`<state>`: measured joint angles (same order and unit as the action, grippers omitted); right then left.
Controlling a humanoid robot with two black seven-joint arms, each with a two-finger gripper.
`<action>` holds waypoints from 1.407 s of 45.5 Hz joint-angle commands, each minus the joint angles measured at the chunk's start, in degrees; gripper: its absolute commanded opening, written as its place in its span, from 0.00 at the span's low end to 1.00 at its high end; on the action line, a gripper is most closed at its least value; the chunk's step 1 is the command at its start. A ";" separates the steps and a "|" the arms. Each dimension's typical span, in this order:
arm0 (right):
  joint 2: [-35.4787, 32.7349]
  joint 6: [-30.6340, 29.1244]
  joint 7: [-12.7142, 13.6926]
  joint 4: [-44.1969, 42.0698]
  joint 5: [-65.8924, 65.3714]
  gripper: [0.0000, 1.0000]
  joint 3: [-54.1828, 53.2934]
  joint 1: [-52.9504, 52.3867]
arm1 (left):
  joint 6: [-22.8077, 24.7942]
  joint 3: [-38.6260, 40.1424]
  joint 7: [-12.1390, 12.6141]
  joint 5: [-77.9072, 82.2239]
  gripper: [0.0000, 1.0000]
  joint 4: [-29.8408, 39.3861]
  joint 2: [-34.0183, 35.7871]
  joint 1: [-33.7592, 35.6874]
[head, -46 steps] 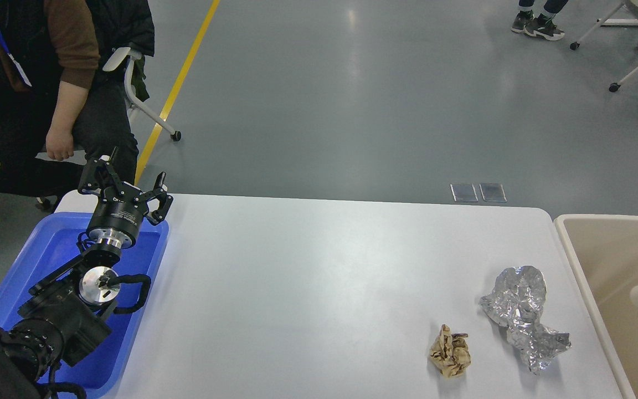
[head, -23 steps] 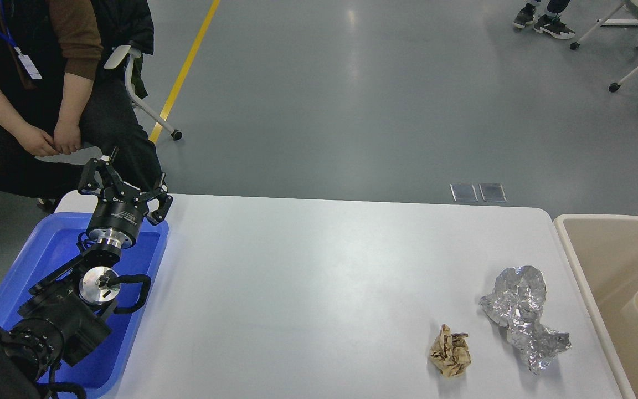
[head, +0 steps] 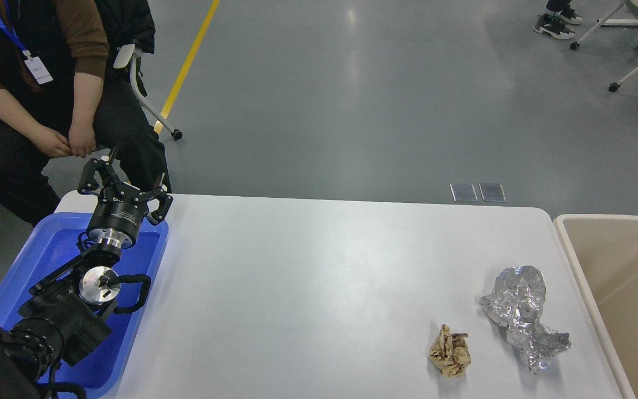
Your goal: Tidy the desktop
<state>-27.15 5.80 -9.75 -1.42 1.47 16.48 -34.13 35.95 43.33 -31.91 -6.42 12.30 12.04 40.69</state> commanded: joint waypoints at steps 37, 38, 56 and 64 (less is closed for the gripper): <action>-19.69 -0.79 -0.53 28.04 -0.94 1.00 -42.12 -20.89 | 0.00 0.00 0.00 0.00 1.00 0.00 0.00 0.00; -19.87 -0.79 -0.53 29.36 -0.95 1.00 -44.84 -20.89 | 0.00 0.00 0.00 0.00 1.00 0.00 0.00 0.00; -19.34 -3.86 -0.79 50.98 -10.35 1.00 -67.10 -14.31 | 0.00 0.00 0.00 0.00 1.00 0.00 0.00 0.00; -14.25 -6.76 -1.14 56.61 -10.44 1.00 -74.65 -5.44 | 0.00 0.00 0.00 -0.08 1.00 0.00 0.00 0.00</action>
<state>-45.26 2.28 -10.58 45.25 -6.69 -47.79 -48.19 35.95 43.33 -31.90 -6.44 12.30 12.04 40.70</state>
